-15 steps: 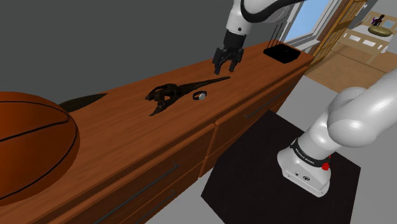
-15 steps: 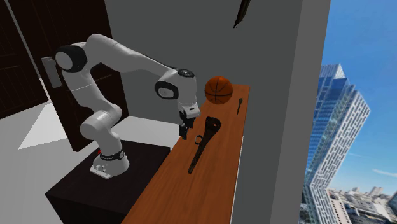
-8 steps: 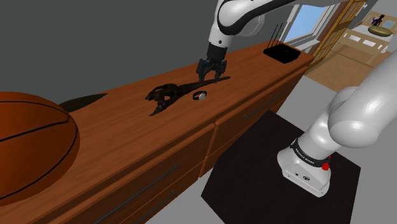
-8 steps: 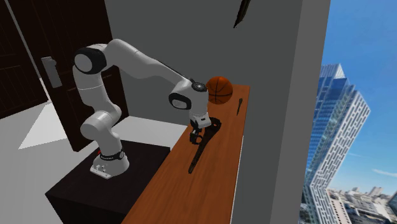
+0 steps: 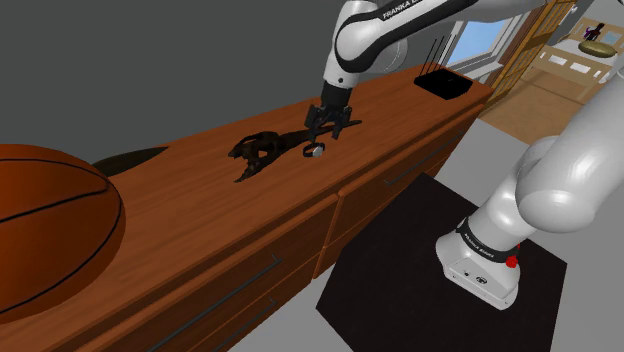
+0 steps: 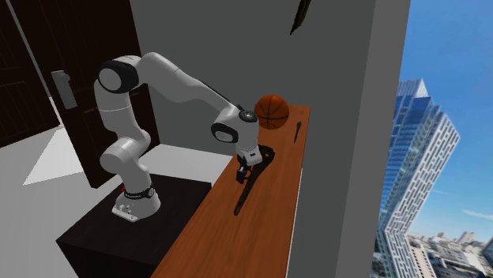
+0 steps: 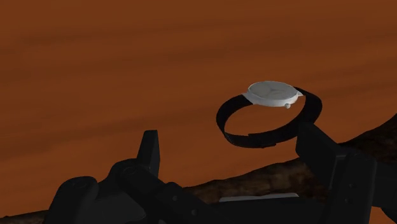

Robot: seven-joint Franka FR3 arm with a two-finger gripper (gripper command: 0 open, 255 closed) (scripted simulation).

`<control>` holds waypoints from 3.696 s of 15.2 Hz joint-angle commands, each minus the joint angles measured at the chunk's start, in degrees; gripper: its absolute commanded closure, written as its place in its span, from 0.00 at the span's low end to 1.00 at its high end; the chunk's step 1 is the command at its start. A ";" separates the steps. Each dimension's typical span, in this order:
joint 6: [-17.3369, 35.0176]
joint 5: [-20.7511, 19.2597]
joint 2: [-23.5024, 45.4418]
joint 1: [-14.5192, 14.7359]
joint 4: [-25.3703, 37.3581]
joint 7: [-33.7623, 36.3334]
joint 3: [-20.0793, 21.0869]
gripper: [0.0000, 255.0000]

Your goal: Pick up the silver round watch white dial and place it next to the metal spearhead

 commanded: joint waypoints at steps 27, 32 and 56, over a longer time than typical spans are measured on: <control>-7.96 -1.59 -4.65 -0.25 3.58 2.45 -0.21 1.00; -11.68 -2.16 -6.32 -0.37 5.72 3.44 -0.31 1.00; -17.88 -5.43 15.62 8.75 38.34 23.49 7.68 1.00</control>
